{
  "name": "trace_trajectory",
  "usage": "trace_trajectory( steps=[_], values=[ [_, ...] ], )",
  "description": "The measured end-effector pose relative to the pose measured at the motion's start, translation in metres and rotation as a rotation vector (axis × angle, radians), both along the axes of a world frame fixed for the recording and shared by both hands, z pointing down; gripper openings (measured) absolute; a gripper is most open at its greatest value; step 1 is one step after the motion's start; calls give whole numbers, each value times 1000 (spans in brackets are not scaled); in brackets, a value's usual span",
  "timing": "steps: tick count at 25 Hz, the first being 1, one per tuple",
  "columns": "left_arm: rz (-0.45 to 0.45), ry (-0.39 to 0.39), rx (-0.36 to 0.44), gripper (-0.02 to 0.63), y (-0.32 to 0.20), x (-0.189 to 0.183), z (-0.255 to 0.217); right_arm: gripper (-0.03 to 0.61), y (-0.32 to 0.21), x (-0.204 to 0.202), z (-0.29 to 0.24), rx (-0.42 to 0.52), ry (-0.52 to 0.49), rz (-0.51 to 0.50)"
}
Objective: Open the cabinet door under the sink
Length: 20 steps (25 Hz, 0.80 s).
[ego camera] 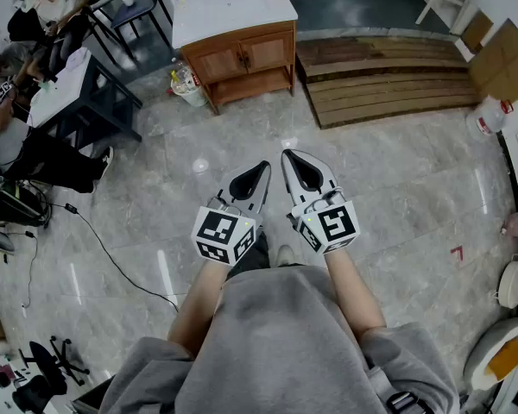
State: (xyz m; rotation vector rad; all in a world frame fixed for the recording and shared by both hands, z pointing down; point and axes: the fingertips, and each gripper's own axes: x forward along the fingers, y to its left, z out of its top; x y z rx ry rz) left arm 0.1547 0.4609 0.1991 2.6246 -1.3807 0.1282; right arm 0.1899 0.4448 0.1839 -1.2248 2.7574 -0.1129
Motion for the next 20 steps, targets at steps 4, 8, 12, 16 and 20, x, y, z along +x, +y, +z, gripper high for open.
trace_trajectory(
  steps=[4,8,12,16,20],
  values=[
    [1,1,-1,9,1,1,0,8,1,0,0,0,5,-3],
    [0,2,-2,9,-2,-2,1,8,0,-6,-1,-3,-19,-30],
    [-5,7,-13,9,-9,-9,5,8,-7,-13,4,-16,-25,-42],
    [-10,16,-27,9,-22,-21,13,8,-20,-23,13,-34,-10,-34],
    [-11,26,-39,9,-48,-35,17,8,-45,-33,18,-50,-7,-21]
  ],
)
